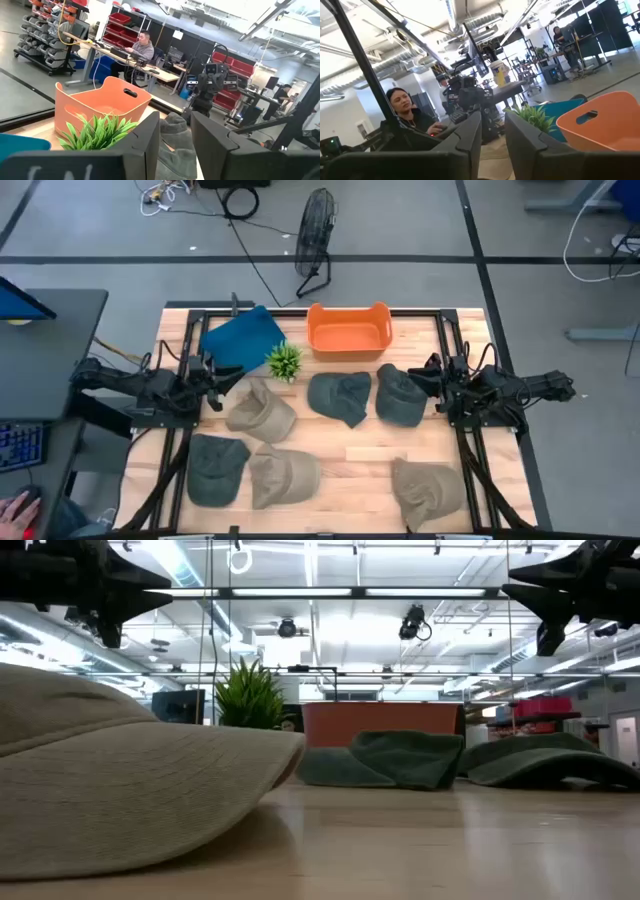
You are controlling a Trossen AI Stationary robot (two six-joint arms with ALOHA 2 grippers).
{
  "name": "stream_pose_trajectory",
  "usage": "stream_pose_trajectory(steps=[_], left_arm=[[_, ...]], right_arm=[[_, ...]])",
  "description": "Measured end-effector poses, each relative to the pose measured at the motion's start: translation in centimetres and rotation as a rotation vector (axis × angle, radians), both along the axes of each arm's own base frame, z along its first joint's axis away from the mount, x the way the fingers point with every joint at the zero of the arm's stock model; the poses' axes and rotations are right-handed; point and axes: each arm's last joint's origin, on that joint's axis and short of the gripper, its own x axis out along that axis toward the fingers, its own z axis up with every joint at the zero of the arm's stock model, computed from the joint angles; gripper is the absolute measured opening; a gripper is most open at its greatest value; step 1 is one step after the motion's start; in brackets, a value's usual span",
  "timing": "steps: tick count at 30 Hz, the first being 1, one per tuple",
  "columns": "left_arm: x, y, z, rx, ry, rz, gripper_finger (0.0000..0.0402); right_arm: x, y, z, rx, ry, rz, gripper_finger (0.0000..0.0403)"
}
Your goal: Pick & Place hat
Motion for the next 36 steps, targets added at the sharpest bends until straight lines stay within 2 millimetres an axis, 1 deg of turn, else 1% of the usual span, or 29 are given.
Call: stream_pose_trajectory(steps=[23,31,36], left_arm=[[0.0,0.0,0.0,0.0,0.0,0.0,0.0115],[0.0,0.0,0.0,-0.002,-0.001,0.0,0.0115],[-0.05,0.01,0.37,-0.055,-0.057,-0.009,0.0115]], right_arm=[[0.03,0.0,-0.1,-0.002,0.011,-0.002,0.0091],[0.15,0.02,-0.57,-0.004,0.061,0.0,0.0091],[0.06,0.03,-0.21,0.009,0.02,0.012,0.0091]])
